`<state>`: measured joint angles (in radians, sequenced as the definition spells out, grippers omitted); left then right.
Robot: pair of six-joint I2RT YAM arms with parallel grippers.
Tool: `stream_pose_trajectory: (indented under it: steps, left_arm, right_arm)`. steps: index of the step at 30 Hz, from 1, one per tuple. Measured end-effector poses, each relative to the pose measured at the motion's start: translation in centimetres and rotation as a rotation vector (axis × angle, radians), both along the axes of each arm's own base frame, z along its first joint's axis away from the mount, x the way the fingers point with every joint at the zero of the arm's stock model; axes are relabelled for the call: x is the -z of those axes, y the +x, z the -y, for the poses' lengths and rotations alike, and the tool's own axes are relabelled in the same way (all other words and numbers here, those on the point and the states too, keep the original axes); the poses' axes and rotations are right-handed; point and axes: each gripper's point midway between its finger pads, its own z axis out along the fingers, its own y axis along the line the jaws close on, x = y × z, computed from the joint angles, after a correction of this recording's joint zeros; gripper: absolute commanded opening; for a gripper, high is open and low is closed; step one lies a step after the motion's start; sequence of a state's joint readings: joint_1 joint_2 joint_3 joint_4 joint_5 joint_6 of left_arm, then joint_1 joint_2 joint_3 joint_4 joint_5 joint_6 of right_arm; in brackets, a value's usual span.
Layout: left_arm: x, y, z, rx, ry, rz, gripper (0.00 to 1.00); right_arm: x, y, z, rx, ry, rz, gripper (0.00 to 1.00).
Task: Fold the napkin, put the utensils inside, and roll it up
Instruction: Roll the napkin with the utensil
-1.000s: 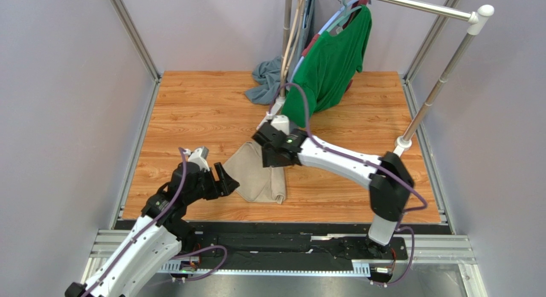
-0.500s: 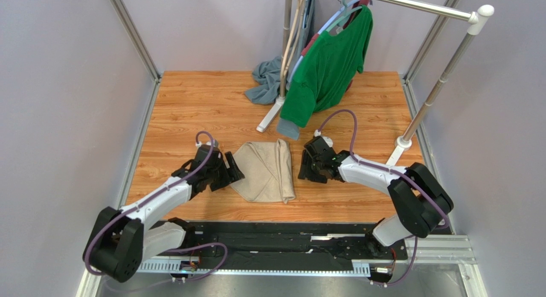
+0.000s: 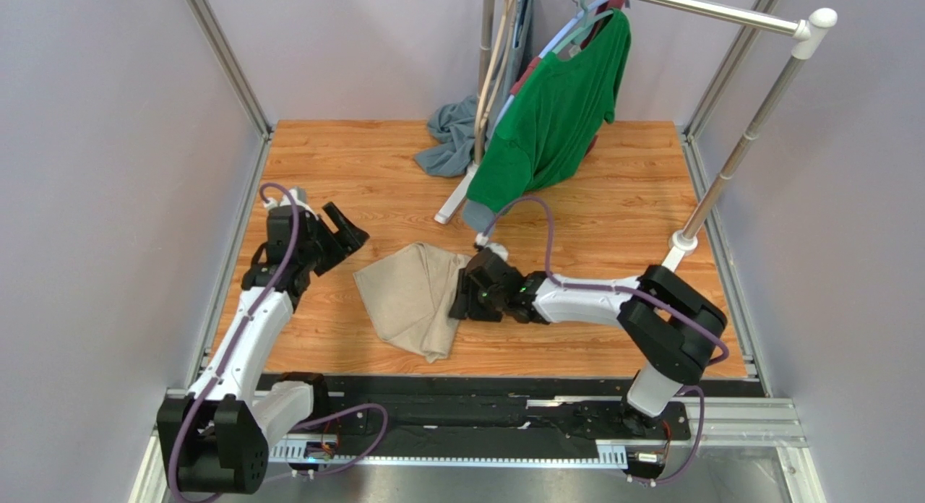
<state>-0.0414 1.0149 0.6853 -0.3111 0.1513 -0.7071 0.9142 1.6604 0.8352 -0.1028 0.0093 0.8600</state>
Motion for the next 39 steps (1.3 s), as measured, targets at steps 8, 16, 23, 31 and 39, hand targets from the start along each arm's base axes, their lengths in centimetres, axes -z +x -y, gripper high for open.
stream_pose_trajectory:
  steps: [8, 16, 23, 31, 39]
  left_arm:
    - [-2.1, 0.4, -2.0, -0.037, 0.005, 0.038, 0.83]
    - [1.4, -1.8, -2.3, -0.038, 0.027, -0.077, 0.83]
    - [2.7, -3.2, -2.1, -0.026, 0.027, -0.127, 0.83]
    - [2.0, -3.6, -2.4, -0.029, 0.048, -0.103, 0.84]
    - [0.9, -3.7, -2.7, -0.029, 0.070, -0.072, 0.84]
  right_arm:
    - [-0.5, -6.6, -10.0, -0.239, 0.020, -0.039, 0.52]
    - [-6.0, -5.8, -6.0, -0.307, -0.067, 0.104, 0.53]
    - [-10.5, 2.8, -6.9, -0.357, -0.085, 0.331, 0.52]
    - [-4.6, 4.7, -13.3, -0.598, -0.082, 0.347, 0.52]
    - [-0.7, 4.5, -17.7, -0.705, 0.027, 0.303, 0.50]
